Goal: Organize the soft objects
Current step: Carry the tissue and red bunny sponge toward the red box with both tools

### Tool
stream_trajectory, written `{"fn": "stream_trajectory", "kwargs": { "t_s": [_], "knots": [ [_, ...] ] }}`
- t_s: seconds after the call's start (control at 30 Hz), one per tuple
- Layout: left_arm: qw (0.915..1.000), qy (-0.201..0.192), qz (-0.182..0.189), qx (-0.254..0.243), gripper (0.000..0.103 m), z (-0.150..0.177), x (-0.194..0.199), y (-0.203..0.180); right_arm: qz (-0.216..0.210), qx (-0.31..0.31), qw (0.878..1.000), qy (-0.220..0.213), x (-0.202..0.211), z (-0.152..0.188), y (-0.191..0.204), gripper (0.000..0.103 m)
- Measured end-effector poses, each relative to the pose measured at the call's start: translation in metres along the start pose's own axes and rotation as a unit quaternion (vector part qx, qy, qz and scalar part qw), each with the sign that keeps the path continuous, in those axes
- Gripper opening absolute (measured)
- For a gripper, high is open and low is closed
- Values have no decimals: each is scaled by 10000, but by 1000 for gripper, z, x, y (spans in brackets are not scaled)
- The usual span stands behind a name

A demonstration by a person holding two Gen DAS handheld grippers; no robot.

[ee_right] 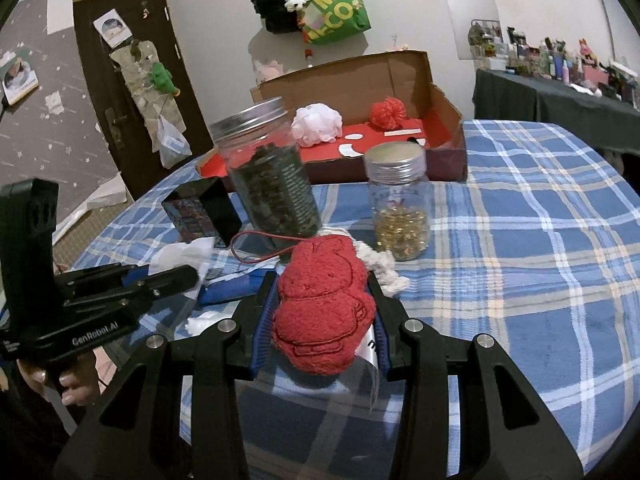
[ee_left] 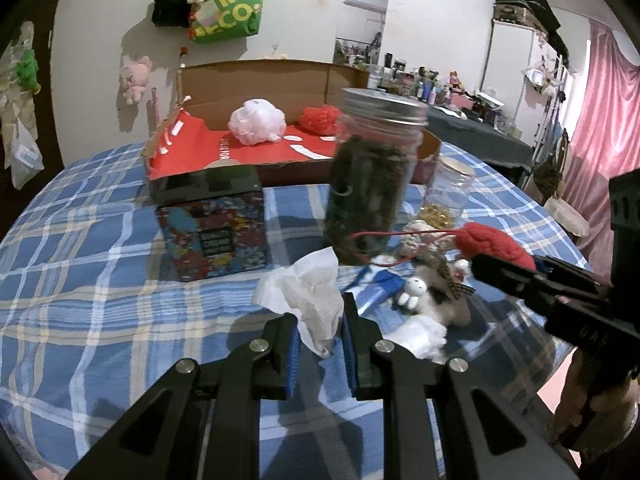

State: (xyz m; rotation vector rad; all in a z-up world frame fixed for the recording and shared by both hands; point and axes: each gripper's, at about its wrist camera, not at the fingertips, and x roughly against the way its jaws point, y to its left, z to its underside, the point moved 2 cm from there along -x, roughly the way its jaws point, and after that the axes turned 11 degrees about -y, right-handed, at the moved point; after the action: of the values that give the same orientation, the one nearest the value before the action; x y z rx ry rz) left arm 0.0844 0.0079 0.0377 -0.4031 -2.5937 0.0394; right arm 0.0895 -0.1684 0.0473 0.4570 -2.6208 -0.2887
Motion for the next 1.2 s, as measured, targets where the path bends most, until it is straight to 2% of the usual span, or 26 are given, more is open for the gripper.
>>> {"fn": "stream_trajectory", "kwargs": {
  "t_s": [0.47, 0.63, 0.9, 1.07, 1.2],
  "knots": [
    [9983, 70, -399, 411, 19, -2, 9, 53, -54, -562, 9983, 140, 8, -10, -44, 39],
    [9971, 143, -525, 533, 19, -2, 10, 74, -185, -839, 9958, 302, 5, -17, -63, 39],
    [9949, 365, -635, 687, 19, -6, 4, 111, -184, -959, 9931, 641, 0, -28, -89, 39],
    [9955, 560, -577, 500, 19, -13, -11, 124, -180, -1067, 9902, 885, -10, -35, -108, 39],
    [9956, 746, -359, 439, 19, -19, -26, 130, -140, -1127, 9878, 1067, -21, -44, -123, 39]
  ]
}}
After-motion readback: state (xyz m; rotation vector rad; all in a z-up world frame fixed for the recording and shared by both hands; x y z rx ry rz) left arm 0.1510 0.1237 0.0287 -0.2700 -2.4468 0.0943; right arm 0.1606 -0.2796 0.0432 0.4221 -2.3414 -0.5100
